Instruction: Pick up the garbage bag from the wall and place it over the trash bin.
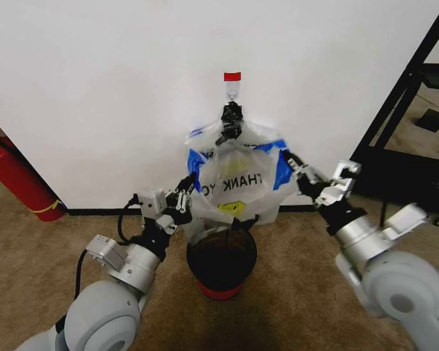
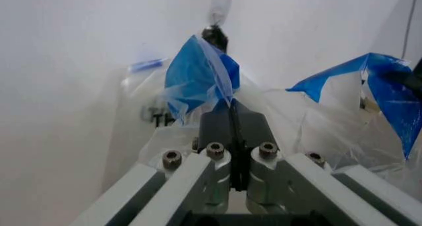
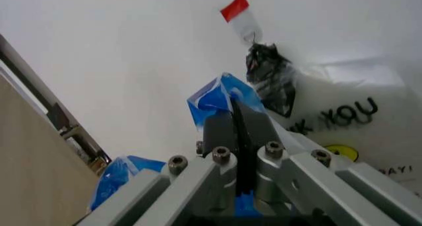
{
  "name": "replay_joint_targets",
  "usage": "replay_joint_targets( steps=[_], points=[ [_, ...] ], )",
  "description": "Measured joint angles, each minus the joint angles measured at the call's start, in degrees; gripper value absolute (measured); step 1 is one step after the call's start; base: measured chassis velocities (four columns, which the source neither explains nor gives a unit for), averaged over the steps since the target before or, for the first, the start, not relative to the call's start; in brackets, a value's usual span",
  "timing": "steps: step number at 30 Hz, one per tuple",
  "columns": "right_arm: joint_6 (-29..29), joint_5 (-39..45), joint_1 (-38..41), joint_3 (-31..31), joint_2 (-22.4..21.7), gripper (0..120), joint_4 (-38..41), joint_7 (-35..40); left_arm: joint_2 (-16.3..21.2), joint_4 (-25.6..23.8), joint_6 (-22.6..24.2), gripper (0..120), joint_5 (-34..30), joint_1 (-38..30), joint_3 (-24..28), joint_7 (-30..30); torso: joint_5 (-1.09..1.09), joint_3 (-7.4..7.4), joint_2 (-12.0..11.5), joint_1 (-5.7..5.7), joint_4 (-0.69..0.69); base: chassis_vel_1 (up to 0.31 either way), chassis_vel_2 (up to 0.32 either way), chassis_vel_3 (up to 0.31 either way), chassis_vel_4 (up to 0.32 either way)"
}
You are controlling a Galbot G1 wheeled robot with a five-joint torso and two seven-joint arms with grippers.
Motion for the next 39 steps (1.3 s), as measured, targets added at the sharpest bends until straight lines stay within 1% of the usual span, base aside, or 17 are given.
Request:
replay_joint_targets(
  steps=[4, 6, 7, 12, 14, 15, 16, 17, 18, 20, 24, 26, 28, 30, 32, 37, 39],
  points=[
    [-0.22, 0.18, 0.61, -3.29, 1.61, 0, -1.76, 0.73, -1.47, 1.41, -0.5, 0, 0.89, 2.02, -0.23, 0.03, -0.01, 0.0, 0.0, 0.0, -0.01, 0.0, 0.0, 0.0, 0.0],
    [-0.23, -1.38, 0.55, -5.83, 3.37, 0, -3.76, 0.75, -2.74, 3.43, -1.24, 0, 1.58, 2.98, 0.02, 0.1, 0.0, 0.0, 0.0, 0.0, -0.01, 0.0, 0.0, 0.0, 0.0],
    [-0.23, -1.38, 0.55, -5.83, 3.37, 0, -3.76, 0.75, -2.74, 3.43, -1.24, 0, 1.58, 2.98, 0.02, 0.1, 0.0, 0.0, 0.0, 0.0, -0.01, 0.0, 0.0, 0.0, 0.0],
    [-0.24, -4.72, 1.51, -10.86, 8.35, 0, -8.79, 1.55, -5.43, 9.22, -3.22, 0, 4.63, 3.55, 0.62, 0.43, -0.02, 0.0, 0.0, 0.0, -0.01, 0.0, 0.0, 0.0, 0.0],
    [-0.23, -5.78, 2.12, -12.55, 10.21, 0, -10.47, 2.13, -5.75, 10.48, -3.5, 0, 4.83, 3.1, 0.49, 0.43, -0.02, 0.0, 0.0, 0.0, 0.0, 0.0, 0.0, 0.0, 0.0],
    [-0.23, -5.78, 2.12, -12.55, 10.21, 0, -10.47, 2.13, -5.75, 10.48, -3.5, 0, 4.83, 3.1, 0.49, 0.43, -0.02, 0.0, 0.0, 0.0, 0.0, 0.0, 0.0, 0.0, 0.0],
    [-0.23, -6.38, 2.56, -13.65, 11.78, 0, -11.59, 2.88, -5.74, 11.09, -3.67, 0, 4.89, 2.79, 0.08, 0.41, -0.02, 0.0, 0.0, 0.0, -0.01, 0.0, 0.0, 0.0, 0.0],
    [-0.24, -6.44, 2.63, -13.81, 11.99, 0, -11.73, 3.01, -5.72, 11.15, -3.68, 0, 4.89, 2.76, 0.01, 0.41, -0.02, 0.0, 0.0, 0.0, -0.02, 0.0, 0.0, 0.0, 0.0],
    [-0.34, -6.79, 3.12, -15.1, 13.68, 0, -12.54, 4.17, -5.47, 11.28, -3.72, 0, 4.7, 2.78, -0.74, 0.34, -0.01, 0.0, 0.0, 0.0, -0.02, 0.0, 0.0, 0.0, 0.0],
    [-0.46, -7.18, 3.51, -16.32, 15.22, 0, -13.17, 5.68, -5.08, 11.27, -3.79, 0, 4.49, 3.57, -1.79, 0.29, -0.01, 0.0, 0.0, 0.0, 0.0, 0.0, 0.0, 0.0, 0.0],
    [-0.58, -7.27, 3.41, -16.96, 15.76, 0, -13.25, 7.12, -4.98, 10.99, -3.95, 0, 4.58, 5.01, -2.53, 0.32, -0.02, 0.0, 0.0, 0.0, 0.01, 0.0, 0.0, 0.0, 0.0],
    [-0.64, -7.82, 1.76, -17.03, 15.01, 0, -13.12, 8.02, -5.46, 10.95, -4.47, 0, 4.85, 7.41, -2.93, 0.55, -0.01, 0.0, 0.0, 0.0, 0.0, 0.0, 0.0, 0.0, 0.0],
    [-0.63, -8.04, -0.01, -15.35, 13.31, 0, -13.04, 8.23, -6.91, 12.39, -5.37, 0, 6.34, 9.61, -1.27, 0.57, -0.01, -0.01, 0.0, 0.0, -0.01, 0.0, 0.0, 0.0, 0.0],
    [-0.62, -7.96, -0.35, -14.98, 13.02, 0, -12.93, 8.29, -7.28, 12.72, -5.55, 0, 6.72, 9.85, -0.76, 0.58, -0.01, -0.01, 0.0, 0.0, 0.0, 0.0, 0.0, 0.0, 0.0],
    [-0.61, -7.99, -1.52, -14.46, 12.6, 0, -12.66, 8.28, -8.61, 13.97, -5.91, 0, 7.77, 10.07, 0.8, 0.52, -0.01, -0.01, 0.0, 0.0, -0.01, 0.0, 0.0, 0.0, 0.0],
    [0.04, -11.08, -4.49, -14.34, 14.33, 0, -14.7, 7.36, -10.75, 17.88, -6.94, 0, 9.18, 9.55, 2.95, 0.04, 0.0, -0.01, 0.0, 0.0, 0.0, 0.0, 0.0, 0.0, 0.0],
    [0.19, -11.49, -4.88, -14.21, 14.58, 0, -15.09, 7.11, -10.93, 18.31, -7.08, 0, 9.27, 9.55, 3.14, -0.09, 0.0, -0.01, 0.0, 0.0, -0.01, 0.0, 0.0, 0.0, 0.0]
  ],
)
